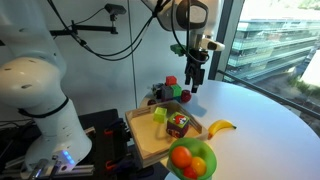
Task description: Put the banana in the crate
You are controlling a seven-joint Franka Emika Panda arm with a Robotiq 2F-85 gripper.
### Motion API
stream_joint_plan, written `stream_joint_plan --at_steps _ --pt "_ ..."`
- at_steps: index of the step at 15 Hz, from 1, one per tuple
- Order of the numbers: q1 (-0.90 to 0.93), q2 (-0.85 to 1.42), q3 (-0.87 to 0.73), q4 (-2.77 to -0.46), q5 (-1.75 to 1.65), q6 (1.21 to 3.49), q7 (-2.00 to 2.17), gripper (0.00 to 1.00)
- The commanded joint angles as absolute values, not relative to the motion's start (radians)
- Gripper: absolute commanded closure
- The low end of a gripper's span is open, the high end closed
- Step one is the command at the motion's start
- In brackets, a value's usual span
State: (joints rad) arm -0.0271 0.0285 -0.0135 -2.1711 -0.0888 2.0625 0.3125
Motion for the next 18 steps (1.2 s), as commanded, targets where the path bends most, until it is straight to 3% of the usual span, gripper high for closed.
stream_joint_plan --at_steps 1,18 --pt "-0.037 0.092 -0.038 -2.112 -0.097 2.09 0.325 0.0" --pt "-0.052 0.191 -0.112 -2.064 -0.09 2.206 0.321 0.0"
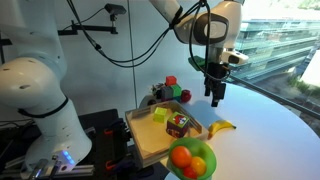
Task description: Put the banana in the crate
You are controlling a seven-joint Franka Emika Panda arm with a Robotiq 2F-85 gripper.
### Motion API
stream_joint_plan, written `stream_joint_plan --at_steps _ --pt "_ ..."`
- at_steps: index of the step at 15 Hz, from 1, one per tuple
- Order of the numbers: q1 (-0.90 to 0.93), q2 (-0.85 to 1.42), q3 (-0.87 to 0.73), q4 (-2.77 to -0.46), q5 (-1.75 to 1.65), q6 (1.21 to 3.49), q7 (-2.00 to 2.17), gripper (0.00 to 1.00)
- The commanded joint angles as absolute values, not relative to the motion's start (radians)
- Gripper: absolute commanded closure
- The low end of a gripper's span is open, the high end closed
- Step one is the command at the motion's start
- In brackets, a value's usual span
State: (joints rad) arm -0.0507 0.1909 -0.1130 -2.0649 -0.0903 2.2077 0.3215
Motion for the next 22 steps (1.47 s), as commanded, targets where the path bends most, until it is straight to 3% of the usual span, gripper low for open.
stream_joint_plan --at_steps 1,15,22 --pt "-0.052 0.191 -0.112 -2.064 -0.09 2.206 0.321 0.0" --pt "-0.05 0.37 -0.11 -1.976 -0.053 2.401 0.289 0.0" --pt "-0.043 0.501 -0.119 -1.874 -0.091 2.384 0.213 0.0"
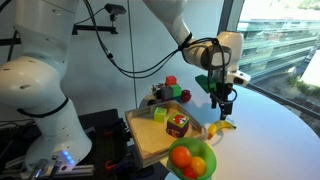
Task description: Put the banana in the crate
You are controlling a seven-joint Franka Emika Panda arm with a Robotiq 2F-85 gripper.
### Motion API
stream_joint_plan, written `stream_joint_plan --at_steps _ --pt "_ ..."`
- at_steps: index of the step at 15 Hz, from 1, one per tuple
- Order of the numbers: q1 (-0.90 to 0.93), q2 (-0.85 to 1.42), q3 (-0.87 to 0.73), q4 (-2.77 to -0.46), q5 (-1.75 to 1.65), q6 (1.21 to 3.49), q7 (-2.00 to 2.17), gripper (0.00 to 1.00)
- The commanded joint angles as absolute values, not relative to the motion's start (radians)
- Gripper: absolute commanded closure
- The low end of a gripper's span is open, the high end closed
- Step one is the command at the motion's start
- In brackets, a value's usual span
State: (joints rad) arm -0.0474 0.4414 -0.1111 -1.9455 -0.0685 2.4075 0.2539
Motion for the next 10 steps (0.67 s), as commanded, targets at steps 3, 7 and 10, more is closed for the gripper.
stream_joint_plan --at_steps 3,7,10 --pt "-0.046 0.555 -0.118 -1.831 -0.095 2.377 0.174 0.0" --pt "-0.047 0.605 -0.12 -1.799 -0.096 2.386 0.14 0.0" --pt "-0.05 0.626 -0.118 -1.787 -0.093 2.397 0.119 0.0"
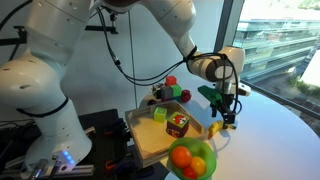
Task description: Put the banana in the crate
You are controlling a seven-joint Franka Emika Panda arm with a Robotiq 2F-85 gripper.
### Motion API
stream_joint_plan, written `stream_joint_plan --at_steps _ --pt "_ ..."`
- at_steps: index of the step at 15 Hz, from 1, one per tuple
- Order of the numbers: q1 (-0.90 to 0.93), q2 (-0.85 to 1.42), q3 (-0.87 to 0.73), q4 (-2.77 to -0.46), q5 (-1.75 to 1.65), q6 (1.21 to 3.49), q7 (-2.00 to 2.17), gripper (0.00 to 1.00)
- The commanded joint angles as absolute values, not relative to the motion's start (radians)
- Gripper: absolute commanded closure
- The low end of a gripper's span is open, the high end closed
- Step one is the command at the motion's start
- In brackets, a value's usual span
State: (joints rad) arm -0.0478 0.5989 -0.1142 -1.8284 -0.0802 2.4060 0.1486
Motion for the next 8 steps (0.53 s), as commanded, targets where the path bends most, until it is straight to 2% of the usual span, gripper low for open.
stream_joint_plan --at_steps 1,8 --pt "-0.051 0.631 -0.118 -1.786 -0.091 2.397 0.115 0.0" --pt "-0.068 0.657 -0.107 -1.773 -0.072 2.396 0.082 0.0"
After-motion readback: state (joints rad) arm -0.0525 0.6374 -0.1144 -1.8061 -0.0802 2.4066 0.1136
